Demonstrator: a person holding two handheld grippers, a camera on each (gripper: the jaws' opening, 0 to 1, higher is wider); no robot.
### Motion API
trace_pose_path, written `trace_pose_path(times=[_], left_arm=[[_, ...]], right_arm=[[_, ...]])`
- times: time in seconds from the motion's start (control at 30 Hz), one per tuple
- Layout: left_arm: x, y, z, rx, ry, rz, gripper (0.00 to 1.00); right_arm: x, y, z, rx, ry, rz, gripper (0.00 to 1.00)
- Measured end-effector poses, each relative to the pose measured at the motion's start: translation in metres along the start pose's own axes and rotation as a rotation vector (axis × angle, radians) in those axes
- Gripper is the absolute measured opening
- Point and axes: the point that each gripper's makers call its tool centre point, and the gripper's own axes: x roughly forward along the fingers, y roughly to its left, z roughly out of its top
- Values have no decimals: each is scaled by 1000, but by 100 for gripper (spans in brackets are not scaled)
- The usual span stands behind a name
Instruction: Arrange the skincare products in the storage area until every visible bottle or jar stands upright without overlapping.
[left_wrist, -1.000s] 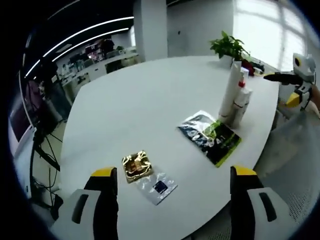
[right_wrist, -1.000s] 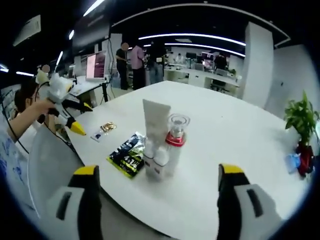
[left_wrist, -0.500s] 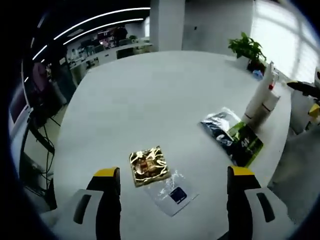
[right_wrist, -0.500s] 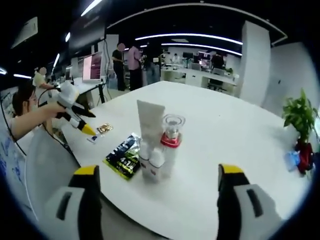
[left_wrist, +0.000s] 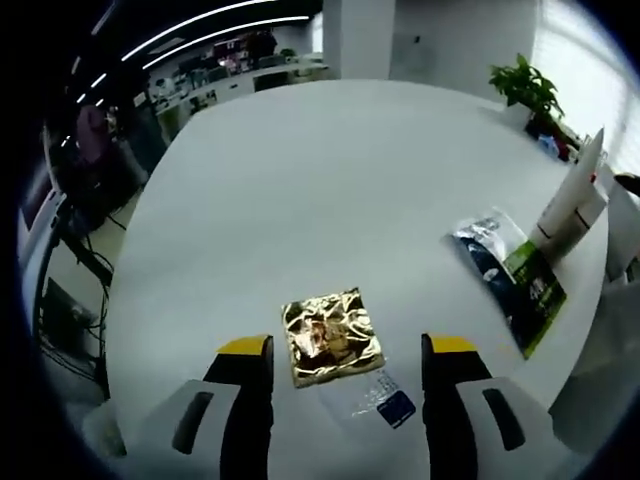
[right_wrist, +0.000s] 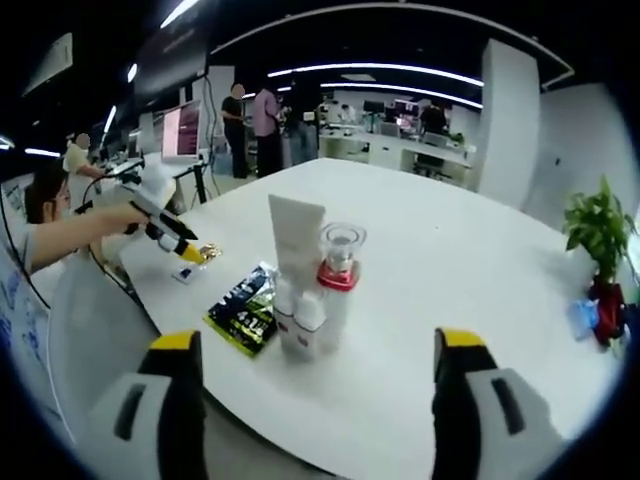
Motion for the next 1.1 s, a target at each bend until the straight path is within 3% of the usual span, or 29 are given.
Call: trace_pose_path(times=[0.2, 0.67, 1.1], left_arm=[[4, 4, -6, -4, 38, 18, 54], [10, 9, -7, -52, 58, 38, 42], [12, 14, -8, -47, 69, 68, 40]], right_arm=[[1, 0, -3, -1, 8, 1, 96], [1, -1, -7, 6, 16, 1, 94], [2, -2, -10, 4, 26, 2, 94]])
